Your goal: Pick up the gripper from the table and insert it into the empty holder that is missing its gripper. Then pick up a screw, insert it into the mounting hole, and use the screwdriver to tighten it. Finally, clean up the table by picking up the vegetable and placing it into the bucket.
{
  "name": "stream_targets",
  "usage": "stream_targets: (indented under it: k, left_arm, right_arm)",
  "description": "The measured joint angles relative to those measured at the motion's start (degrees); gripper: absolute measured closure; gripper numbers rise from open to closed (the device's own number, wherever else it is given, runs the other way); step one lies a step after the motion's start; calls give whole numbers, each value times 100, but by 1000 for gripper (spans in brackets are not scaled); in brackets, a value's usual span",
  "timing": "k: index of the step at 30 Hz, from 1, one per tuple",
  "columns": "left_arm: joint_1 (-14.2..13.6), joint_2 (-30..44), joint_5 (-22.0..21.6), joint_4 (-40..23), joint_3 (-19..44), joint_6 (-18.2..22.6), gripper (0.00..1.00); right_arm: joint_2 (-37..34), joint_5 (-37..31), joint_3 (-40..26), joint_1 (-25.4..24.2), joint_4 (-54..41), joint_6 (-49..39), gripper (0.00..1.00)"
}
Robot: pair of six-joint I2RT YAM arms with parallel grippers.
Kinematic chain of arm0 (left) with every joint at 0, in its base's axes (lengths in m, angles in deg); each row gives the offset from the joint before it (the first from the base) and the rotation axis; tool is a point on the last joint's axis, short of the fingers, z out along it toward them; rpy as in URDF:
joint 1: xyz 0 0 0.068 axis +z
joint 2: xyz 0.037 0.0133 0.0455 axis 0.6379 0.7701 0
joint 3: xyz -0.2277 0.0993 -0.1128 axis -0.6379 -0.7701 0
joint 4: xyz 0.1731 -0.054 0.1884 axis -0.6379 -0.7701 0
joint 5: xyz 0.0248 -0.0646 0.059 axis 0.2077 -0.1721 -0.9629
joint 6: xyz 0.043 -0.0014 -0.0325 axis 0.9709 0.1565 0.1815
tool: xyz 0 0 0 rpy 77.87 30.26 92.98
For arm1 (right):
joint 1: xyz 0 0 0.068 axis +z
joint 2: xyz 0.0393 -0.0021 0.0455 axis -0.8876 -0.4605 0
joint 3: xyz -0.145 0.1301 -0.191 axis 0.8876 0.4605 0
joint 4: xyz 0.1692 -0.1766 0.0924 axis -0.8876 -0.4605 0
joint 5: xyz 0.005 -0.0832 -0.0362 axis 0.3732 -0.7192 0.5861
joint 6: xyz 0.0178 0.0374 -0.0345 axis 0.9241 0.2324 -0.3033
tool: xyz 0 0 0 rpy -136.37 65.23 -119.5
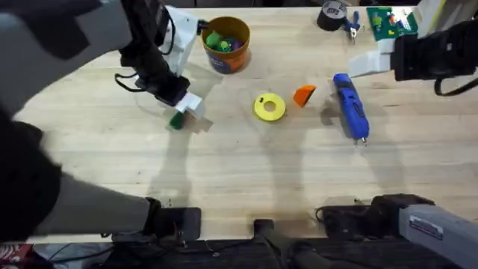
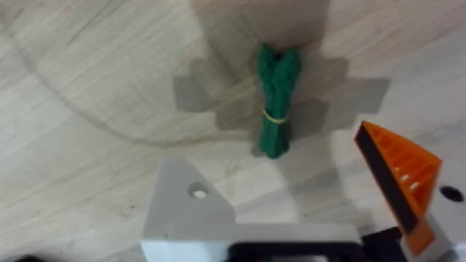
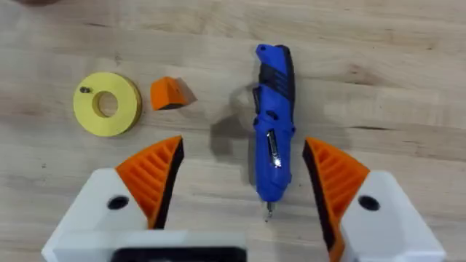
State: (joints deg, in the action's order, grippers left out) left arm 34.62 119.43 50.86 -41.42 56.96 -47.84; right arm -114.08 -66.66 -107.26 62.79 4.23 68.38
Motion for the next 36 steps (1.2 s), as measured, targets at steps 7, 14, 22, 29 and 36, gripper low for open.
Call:
stream_targets:
  k: [7, 14, 22, 29, 36]
  left_arm:
    - [52, 770, -29, 193, -20, 52, 110]
    - [126, 855, 72, 266, -20, 70, 371]
    - [120, 809, 211, 361, -17, 100, 990]
    - [120, 809, 209, 358, -7, 98, 990]
    - [138, 735, -4, -84, 542, 40, 990]
  right_arm:
    - [0, 0, 0, 0, 2, 0, 5]
    - [-2, 0, 0, 0, 7, 0, 5]
    - [0, 0, -2, 0, 15, 0, 5]
    - [0, 0, -2, 0, 13, 0, 5]
    - [-2, 0, -11, 0, 14, 0, 5]
